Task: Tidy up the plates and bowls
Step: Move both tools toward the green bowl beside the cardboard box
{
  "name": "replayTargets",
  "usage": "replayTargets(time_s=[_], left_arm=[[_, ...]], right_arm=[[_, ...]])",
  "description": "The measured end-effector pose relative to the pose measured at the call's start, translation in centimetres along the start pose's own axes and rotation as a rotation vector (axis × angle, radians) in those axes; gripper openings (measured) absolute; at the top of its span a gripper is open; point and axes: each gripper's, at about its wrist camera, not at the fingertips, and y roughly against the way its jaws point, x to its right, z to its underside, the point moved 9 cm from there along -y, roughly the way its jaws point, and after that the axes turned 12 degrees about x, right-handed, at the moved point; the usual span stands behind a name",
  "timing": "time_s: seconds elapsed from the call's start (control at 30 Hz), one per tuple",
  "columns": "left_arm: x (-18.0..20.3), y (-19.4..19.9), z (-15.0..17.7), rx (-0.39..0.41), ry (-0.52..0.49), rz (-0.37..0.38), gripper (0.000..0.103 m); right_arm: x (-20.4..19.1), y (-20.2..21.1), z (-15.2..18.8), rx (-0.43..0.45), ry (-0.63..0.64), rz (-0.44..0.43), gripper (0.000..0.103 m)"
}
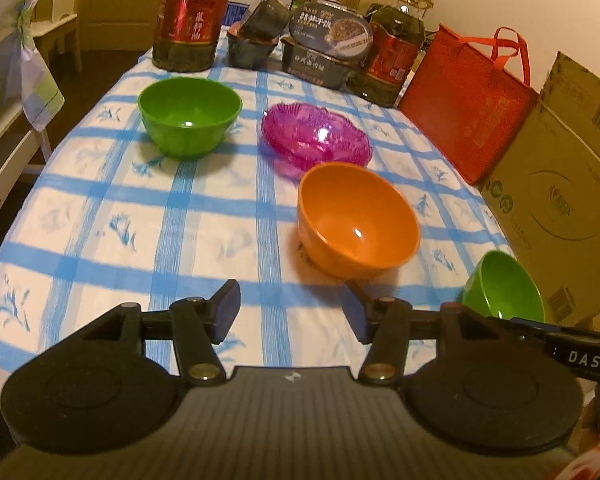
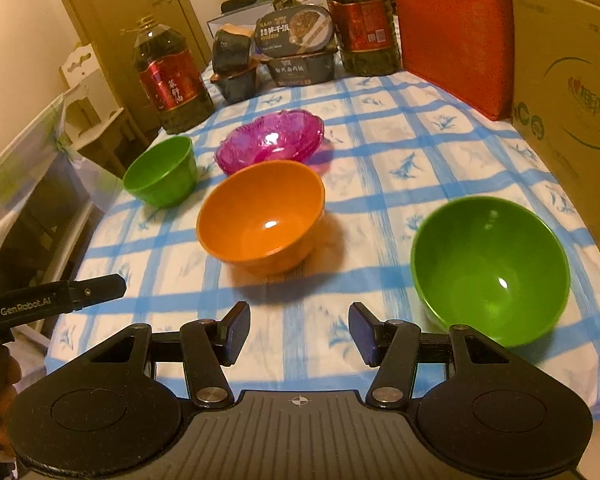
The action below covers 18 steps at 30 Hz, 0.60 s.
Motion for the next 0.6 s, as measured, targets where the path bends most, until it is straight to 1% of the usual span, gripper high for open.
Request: replayTargets(time_s=[0.13,0.27,0.43,0.6], left_arm=[[0.9,0.2,1.3,-0.018,-0.003,0.013,0.053],[2.1,-0.3,2.5,-0.049,0.030,0.037,0.053],[4.2,-0.9,3.3,-0.065,0.026,0.060,0.054],[6.6,-1.5,3.7,-0.070,0.003,0.089,0.059]], right_arm=[[1.3,0.8,0.9,-0.010,0.002,0.036,0.055],[3.2,1.6,1.2,-0.007,-0.016,0.073,0.055],[5.7,2.7,1.4,-0.004,-0.041,0.110,0.055],[8.2,3.2,1.8,-0.013,-0.070,0.152,0.055]])
